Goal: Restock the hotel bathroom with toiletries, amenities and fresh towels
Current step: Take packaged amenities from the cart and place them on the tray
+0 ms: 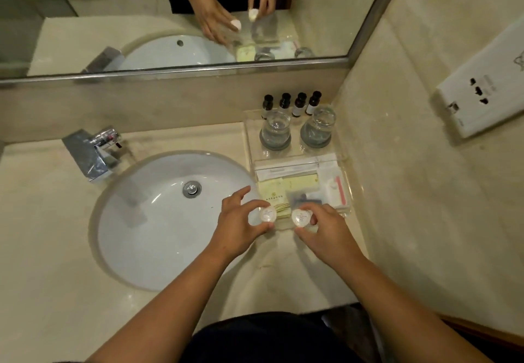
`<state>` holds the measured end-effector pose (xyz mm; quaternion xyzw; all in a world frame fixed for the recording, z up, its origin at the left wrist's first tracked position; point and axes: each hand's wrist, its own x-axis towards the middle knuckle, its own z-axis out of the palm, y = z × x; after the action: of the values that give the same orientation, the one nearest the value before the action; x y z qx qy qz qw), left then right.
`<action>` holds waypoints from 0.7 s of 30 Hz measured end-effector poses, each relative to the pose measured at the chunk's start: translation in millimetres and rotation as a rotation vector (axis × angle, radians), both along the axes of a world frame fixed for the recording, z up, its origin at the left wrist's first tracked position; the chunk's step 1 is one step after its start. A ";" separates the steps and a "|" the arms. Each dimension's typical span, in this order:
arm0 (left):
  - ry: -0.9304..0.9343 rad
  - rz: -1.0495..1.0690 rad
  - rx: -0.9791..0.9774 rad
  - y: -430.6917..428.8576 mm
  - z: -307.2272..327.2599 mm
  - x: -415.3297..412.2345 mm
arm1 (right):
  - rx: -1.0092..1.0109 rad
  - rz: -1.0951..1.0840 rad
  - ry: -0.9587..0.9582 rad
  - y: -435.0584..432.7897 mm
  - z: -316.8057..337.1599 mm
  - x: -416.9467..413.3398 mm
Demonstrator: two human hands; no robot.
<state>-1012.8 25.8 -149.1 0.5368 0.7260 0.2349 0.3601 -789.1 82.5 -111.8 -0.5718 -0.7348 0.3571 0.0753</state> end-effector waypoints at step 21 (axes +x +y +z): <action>-0.078 -0.104 -0.106 28.2 -43.6 -3.2 | -0.135 0.166 -0.105 43.7 -56.8 -23.4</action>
<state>-1016.1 54.0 -192.7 0.5444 0.6938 0.1977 0.4279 -812.5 126.2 -168.7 -0.5305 -0.7568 0.3805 -0.0320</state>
